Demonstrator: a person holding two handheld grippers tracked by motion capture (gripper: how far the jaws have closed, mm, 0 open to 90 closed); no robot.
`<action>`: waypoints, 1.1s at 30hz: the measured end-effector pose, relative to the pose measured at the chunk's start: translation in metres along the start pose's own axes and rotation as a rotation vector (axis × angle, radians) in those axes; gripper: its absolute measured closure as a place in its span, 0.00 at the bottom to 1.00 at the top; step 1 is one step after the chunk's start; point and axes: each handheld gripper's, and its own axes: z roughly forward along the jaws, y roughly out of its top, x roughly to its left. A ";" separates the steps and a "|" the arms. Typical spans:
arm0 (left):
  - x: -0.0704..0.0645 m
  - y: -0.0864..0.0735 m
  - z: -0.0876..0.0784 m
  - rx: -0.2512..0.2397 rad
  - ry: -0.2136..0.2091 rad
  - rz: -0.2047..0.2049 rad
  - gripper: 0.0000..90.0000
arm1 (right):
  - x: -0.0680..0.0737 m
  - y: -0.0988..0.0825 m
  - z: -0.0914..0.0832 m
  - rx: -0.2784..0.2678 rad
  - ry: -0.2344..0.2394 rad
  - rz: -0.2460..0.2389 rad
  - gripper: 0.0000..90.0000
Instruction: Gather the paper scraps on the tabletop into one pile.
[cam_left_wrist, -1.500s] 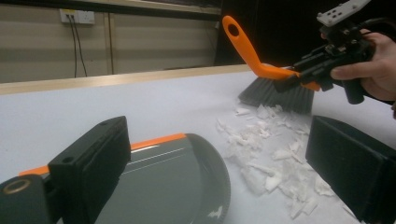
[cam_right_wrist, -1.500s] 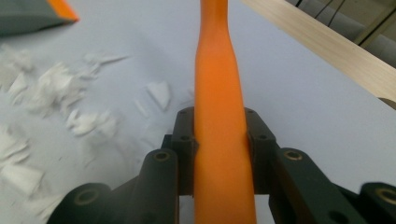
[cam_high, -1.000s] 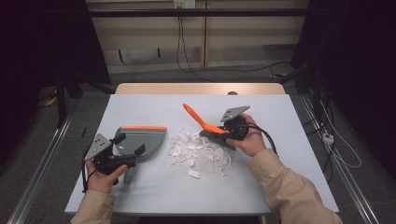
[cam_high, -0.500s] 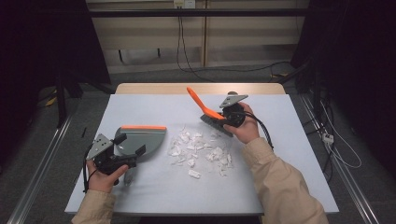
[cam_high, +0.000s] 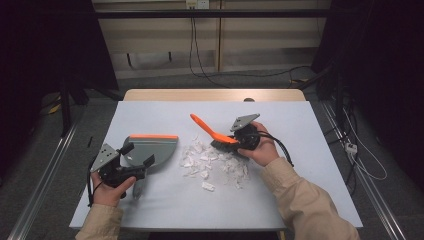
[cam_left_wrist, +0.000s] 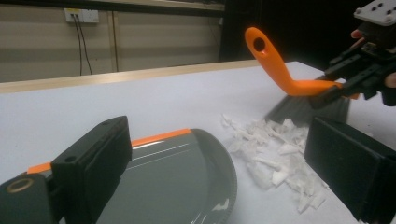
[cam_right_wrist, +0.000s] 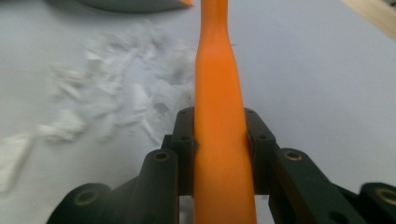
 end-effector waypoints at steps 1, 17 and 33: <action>0.000 0.000 0.000 -0.002 0.001 -0.004 0.08 | 0.001 0.000 -0.003 -0.011 0.007 0.002 0.79; 0.000 -0.001 0.002 0.004 0.004 -0.009 0.08 | -0.042 0.020 0.019 -0.130 -0.103 0.085 0.79; 0.003 -0.002 -0.001 0.003 0.025 -0.016 0.08 | -0.038 0.045 0.066 -0.056 -0.052 -0.060 0.79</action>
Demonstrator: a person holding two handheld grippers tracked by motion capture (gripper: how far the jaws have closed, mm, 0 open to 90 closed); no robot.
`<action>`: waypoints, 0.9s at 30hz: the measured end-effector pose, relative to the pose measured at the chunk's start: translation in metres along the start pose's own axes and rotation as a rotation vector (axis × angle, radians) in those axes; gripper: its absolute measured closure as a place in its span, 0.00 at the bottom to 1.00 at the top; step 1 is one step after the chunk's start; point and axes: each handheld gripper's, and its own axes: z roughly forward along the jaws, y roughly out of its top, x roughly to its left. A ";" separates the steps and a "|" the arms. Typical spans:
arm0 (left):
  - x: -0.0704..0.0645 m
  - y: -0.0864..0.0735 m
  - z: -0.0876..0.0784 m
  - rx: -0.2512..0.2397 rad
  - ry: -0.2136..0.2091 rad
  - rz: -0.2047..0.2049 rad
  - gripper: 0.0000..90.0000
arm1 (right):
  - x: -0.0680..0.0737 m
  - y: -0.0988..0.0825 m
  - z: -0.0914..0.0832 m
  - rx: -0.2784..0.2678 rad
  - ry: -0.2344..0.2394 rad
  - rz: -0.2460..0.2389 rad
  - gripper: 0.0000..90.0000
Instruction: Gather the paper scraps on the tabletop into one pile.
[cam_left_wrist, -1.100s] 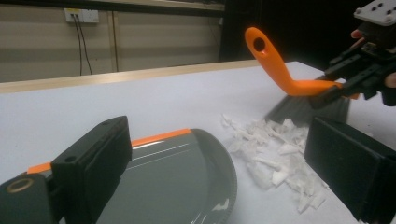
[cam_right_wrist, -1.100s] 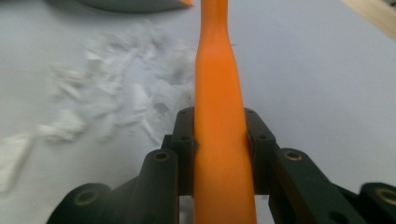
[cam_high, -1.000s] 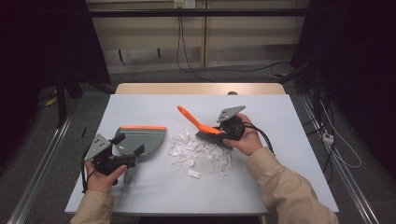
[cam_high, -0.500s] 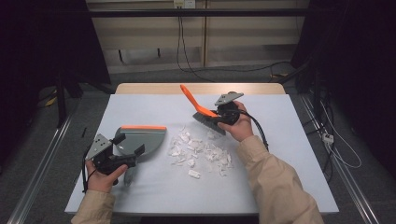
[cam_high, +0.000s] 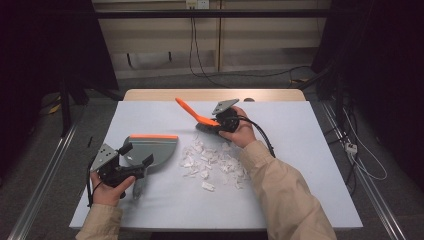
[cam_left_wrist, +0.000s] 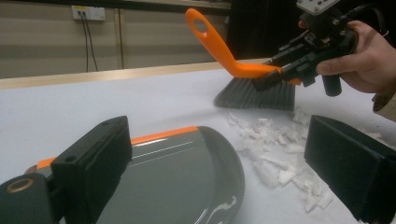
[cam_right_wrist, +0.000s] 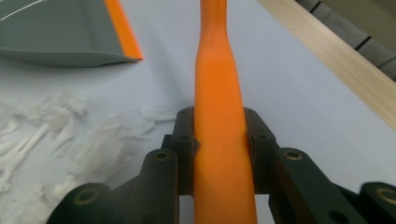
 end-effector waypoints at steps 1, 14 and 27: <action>0.000 0.000 0.000 0.000 0.001 0.001 0.08 | 0.002 0.000 -0.001 0.006 0.010 -0.020 0.79; 0.000 -0.002 -0.002 0.000 -0.002 0.004 0.08 | 0.035 -0.015 -0.045 0.032 0.182 -0.099 0.79; -0.002 -0.001 0.000 0.003 -0.014 0.011 0.08 | 0.012 -0.019 -0.054 0.004 0.020 -0.014 0.79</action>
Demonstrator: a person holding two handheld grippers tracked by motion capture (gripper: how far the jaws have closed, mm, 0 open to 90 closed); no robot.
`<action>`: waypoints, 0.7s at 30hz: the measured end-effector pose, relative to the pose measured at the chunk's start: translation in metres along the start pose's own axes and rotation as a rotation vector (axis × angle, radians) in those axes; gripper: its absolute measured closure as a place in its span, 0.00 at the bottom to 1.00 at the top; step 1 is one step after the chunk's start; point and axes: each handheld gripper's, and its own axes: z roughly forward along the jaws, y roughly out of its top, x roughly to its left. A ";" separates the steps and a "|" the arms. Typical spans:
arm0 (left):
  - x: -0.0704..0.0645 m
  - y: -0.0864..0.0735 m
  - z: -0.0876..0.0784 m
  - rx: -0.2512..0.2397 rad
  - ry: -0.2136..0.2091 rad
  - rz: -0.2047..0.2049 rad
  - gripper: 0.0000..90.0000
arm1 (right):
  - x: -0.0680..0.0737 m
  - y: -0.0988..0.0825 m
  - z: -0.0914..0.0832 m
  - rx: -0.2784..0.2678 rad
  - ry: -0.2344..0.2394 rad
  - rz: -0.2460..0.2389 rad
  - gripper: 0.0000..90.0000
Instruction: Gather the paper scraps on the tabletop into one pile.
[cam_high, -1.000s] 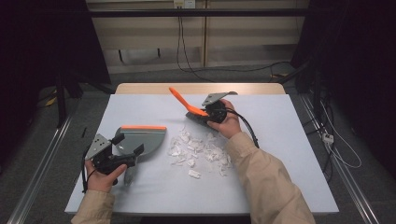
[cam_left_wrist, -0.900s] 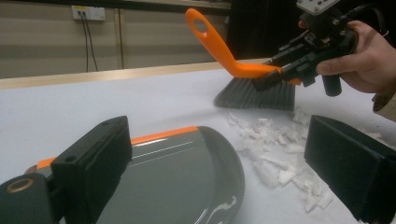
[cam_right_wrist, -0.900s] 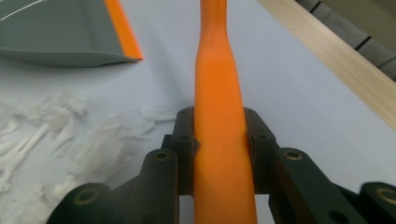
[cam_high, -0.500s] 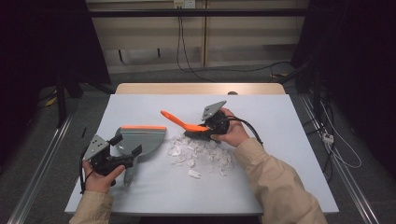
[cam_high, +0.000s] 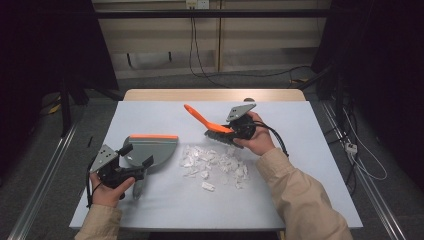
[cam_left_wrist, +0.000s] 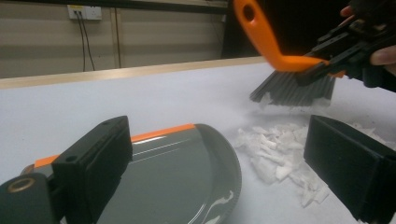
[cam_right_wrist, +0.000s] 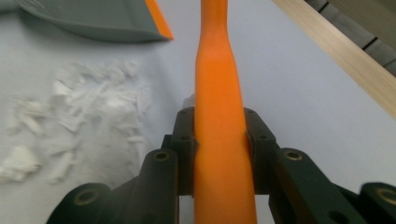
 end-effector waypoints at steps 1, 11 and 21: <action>0.000 0.000 0.000 0.001 0.000 0.000 0.08 | -0.001 -0.003 0.004 0.013 -0.024 -0.003 0.79; 0.000 0.000 0.001 0.000 -0.002 -0.003 0.08 | 0.024 -0.005 0.006 0.019 0.082 -0.019 0.79; 0.000 0.001 0.001 0.003 -0.009 0.011 0.09 | 0.027 0.006 -0.028 -0.079 0.048 0.022 0.79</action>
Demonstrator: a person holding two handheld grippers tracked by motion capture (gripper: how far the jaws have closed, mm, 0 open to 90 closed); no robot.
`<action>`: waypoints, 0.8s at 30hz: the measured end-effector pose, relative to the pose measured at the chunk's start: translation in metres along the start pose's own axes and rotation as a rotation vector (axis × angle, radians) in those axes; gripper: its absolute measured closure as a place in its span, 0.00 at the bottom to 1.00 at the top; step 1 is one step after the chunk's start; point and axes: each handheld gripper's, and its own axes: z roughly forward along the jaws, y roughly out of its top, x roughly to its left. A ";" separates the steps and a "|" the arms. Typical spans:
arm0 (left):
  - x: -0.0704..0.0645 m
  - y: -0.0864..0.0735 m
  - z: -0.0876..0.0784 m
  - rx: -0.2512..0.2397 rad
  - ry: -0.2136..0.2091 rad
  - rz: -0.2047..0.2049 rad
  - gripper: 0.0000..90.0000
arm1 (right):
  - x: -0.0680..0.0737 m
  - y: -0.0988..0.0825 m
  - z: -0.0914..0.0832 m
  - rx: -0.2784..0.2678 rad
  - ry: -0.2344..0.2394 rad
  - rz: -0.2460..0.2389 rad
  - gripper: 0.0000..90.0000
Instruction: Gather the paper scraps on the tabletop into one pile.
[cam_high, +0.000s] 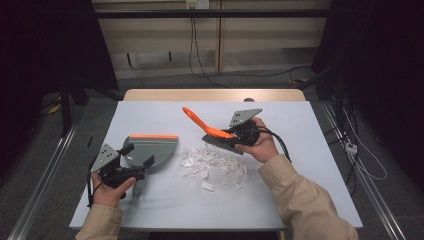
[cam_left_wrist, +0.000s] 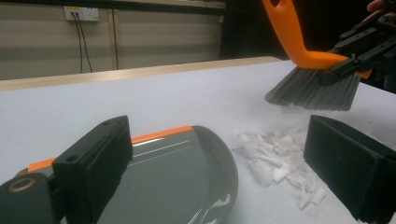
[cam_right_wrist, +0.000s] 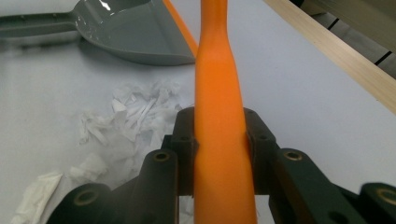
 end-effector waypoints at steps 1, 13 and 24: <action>0.000 0.000 0.000 -0.002 0.002 -0.002 0.09 | 0.001 0.002 -0.001 0.002 -0.011 0.000 0.79; 0.000 0.000 0.002 -0.005 -0.015 -0.011 0.09 | 0.018 0.007 -0.004 0.008 0.002 0.044 0.79; 0.000 0.000 0.001 -0.005 -0.021 -0.001 0.09 | 0.043 0.003 -0.006 -0.034 -0.027 0.239 0.79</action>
